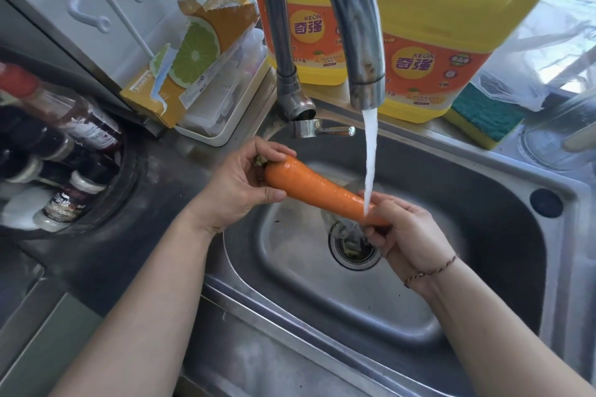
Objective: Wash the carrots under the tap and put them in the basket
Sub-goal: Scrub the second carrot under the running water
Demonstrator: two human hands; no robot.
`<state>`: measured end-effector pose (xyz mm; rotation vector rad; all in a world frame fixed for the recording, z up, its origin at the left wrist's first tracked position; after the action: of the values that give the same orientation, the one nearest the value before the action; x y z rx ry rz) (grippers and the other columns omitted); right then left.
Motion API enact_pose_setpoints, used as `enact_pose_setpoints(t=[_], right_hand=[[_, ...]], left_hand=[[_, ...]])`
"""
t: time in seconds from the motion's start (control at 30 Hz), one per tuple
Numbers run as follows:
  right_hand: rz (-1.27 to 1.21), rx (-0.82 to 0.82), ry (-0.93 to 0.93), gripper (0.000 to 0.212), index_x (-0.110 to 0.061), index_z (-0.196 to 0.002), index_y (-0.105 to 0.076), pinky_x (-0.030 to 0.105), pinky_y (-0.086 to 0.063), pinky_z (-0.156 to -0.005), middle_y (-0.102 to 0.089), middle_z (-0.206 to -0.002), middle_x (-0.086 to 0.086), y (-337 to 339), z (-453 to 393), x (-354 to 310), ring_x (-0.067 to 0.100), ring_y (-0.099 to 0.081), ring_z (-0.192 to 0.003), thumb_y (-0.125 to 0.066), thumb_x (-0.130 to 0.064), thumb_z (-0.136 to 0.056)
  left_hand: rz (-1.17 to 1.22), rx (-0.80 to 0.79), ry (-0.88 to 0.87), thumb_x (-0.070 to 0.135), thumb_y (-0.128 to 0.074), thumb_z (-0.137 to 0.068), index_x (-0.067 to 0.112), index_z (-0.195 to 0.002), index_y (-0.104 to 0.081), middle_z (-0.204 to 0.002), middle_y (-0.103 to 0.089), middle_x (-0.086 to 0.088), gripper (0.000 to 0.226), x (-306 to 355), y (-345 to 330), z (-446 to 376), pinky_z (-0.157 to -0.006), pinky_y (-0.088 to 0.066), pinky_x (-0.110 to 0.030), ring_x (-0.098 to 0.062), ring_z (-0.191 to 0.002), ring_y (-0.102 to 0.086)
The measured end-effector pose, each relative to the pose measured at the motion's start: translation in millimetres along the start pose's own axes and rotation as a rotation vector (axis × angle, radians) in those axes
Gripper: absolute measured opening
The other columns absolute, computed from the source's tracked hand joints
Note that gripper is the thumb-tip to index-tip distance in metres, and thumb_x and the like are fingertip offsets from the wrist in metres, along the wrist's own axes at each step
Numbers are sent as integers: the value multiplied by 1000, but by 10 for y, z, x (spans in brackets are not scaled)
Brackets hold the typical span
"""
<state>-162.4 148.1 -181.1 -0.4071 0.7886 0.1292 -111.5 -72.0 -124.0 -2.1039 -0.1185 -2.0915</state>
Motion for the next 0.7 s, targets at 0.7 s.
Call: enact_pose_setpoints(t=[0.7], right_hand=[[21, -43, 39, 32, -5, -91, -75, 20, -37, -49, -64, -72, 10, -18, 29, 0, 16, -44, -60, -53, 16, -85]], left_hand=[[6, -5, 21, -6, -80, -62, 31, -94, -63, -116, -67, 3, 52, 17, 2, 50, -81, -53, -26, -11, -112, -61]])
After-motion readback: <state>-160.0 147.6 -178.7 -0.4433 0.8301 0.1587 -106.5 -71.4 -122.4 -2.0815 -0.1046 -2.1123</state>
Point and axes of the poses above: each hand's wrist, its own z-axis away from the middle knuckle, its own y-axis out of the back of the hand, x = y × z, the point moved 9 cm from there along -z, towards the middle knuckle
